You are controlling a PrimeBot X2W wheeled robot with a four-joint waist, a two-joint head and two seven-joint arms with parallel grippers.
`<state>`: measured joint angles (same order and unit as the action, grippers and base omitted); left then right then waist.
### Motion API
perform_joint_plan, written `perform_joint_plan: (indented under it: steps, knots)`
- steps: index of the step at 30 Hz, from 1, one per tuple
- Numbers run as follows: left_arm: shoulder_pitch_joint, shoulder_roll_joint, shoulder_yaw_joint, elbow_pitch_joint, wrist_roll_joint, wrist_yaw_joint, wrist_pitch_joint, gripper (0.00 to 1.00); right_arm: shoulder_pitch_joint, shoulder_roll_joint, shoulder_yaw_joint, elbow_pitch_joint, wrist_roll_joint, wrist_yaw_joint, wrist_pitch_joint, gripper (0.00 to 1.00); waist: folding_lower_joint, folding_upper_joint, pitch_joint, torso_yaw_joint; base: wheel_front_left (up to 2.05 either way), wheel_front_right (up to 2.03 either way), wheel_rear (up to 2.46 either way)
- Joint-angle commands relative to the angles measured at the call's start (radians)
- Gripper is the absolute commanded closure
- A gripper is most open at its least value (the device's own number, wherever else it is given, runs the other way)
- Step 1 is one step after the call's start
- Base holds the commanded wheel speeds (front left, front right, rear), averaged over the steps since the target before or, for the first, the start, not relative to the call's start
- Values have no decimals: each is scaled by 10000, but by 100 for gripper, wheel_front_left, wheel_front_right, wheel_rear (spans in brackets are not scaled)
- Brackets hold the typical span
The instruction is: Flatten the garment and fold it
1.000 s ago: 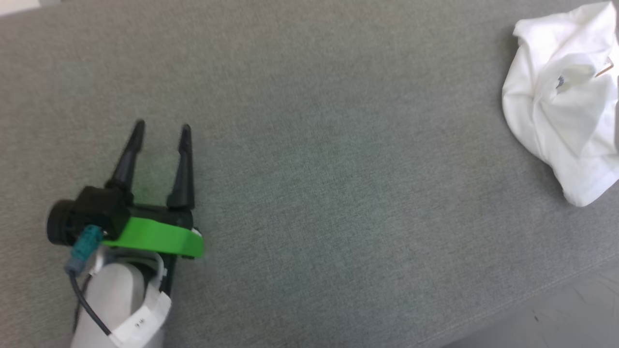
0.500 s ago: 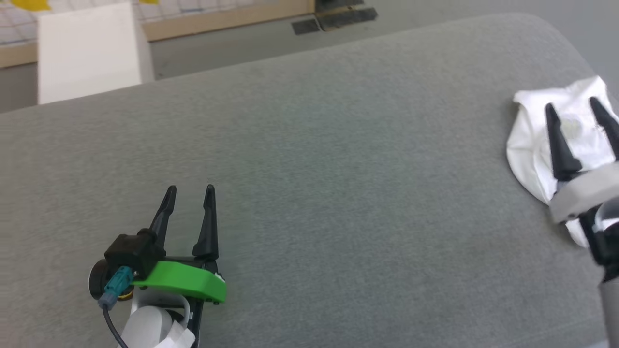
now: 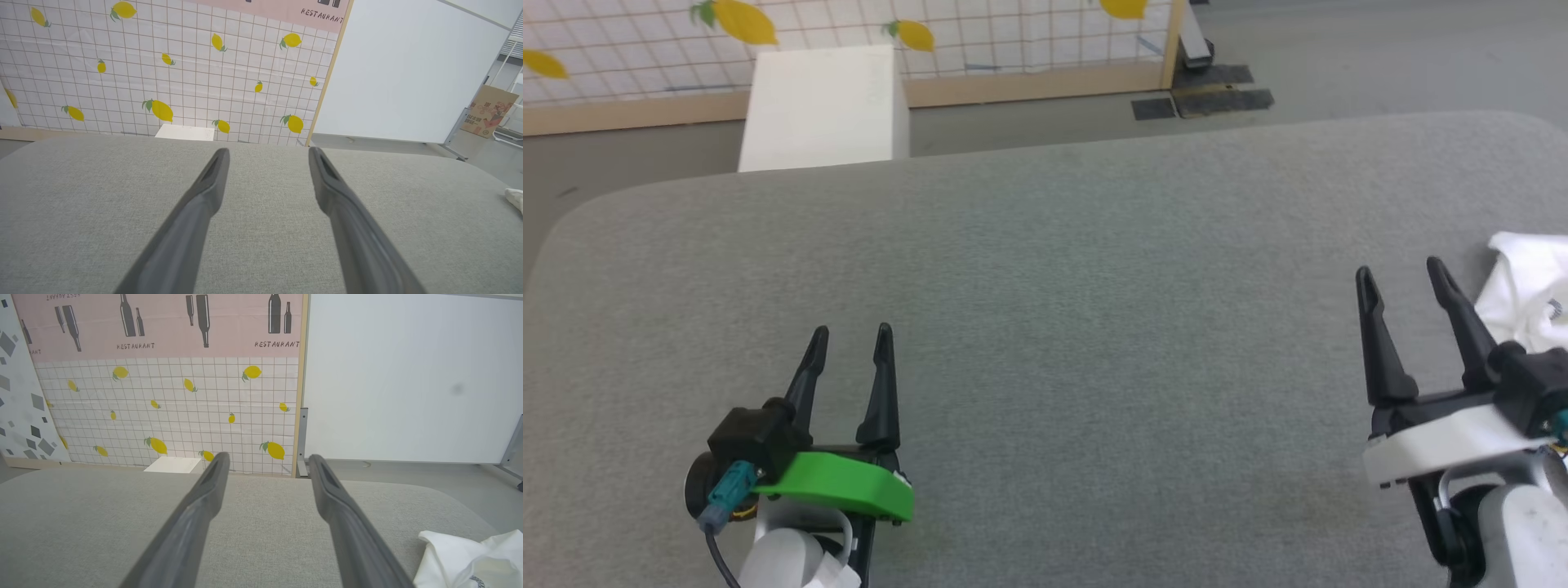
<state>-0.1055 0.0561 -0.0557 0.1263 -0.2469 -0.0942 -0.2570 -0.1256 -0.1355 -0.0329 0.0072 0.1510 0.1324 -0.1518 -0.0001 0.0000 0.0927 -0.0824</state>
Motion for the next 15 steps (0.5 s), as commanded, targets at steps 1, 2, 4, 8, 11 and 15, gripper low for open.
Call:
perform_joint_plan:
  steps: [1,2,4,8,11,15]
  knots:
    - [135,-41,-28,52,-109,42,-46,0,233,109,-16,-49,-163,-17,-138,0,1,0,-319,396,0,0,0]
    - [157,-45,-70,89,-77,58,-46,0,354,178,-54,-40,-268,-17,-212,0,1,0,-369,483,0,0,0]
    - [181,-50,-110,131,-68,111,-46,0,575,301,-109,-19,-430,-17,-343,0,1,0,-453,625,0,0,0]
    - [220,-55,-256,183,-169,246,-46,0,979,555,-299,-13,-685,-17,-635,0,1,0,-596,831,0,0,0]
    - [276,-56,-333,172,-226,337,-47,0,1224,707,-403,-69,-883,-17,-754,0,1,0,-680,893,0,0,0]
    - [392,-57,-351,122,-272,424,-47,0,1523,809,-507,-26,-938,-17,-847,0,1,0,-756,895,0,0,0]
